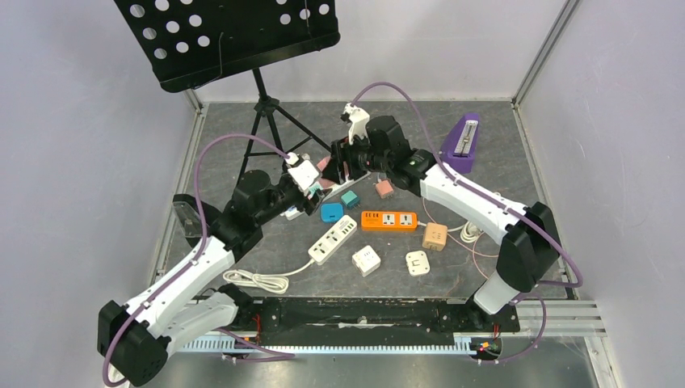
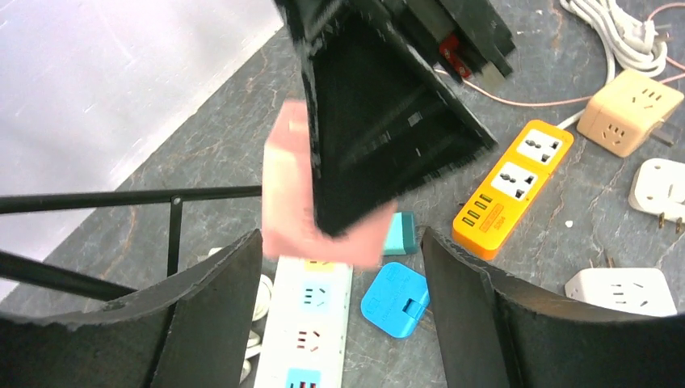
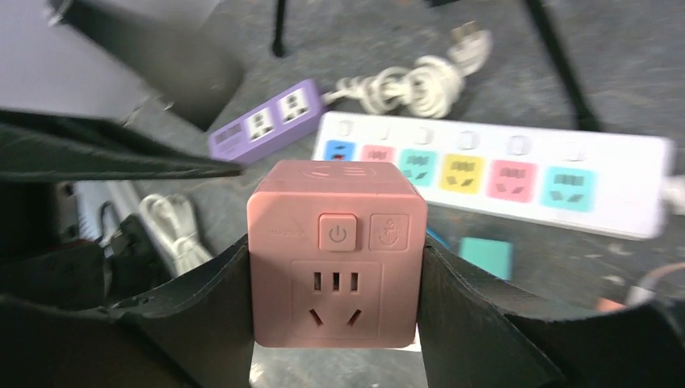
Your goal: Insert the plug
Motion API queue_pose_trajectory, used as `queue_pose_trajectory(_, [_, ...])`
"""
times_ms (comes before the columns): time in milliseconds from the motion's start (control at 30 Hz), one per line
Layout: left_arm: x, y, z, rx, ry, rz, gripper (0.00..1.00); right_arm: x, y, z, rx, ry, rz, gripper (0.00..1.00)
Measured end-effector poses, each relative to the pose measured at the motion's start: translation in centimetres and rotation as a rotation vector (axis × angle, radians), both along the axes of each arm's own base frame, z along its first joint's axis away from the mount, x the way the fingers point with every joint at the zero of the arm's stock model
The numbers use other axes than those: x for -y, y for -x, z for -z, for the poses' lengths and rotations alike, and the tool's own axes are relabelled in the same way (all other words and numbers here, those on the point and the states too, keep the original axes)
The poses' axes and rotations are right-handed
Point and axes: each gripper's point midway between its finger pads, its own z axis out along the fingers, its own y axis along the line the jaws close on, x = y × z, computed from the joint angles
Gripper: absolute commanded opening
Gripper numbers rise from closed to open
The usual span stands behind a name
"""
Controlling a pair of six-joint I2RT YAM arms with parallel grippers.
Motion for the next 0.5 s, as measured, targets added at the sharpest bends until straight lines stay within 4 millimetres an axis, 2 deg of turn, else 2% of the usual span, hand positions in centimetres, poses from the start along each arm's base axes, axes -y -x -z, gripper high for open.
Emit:
queue_pose_trajectory(267, [-2.1,0.2,-0.1,-0.039,0.098,-0.142,0.83,4.3,-6.5,-0.5,0.124,0.142,0.174,0.0])
queue_pose_trajectory(367, [-3.0,-0.1,-0.2,-0.046,0.132,-0.209,0.86,5.9,-8.6,1.0,0.135,0.227,0.204,0.0])
queue_pose_trajectory(500, [-4.3,-0.6,0.0,-0.068,0.195,-0.311,0.94,6.7,-10.1,4.1,0.117,0.333,0.194,0.0])
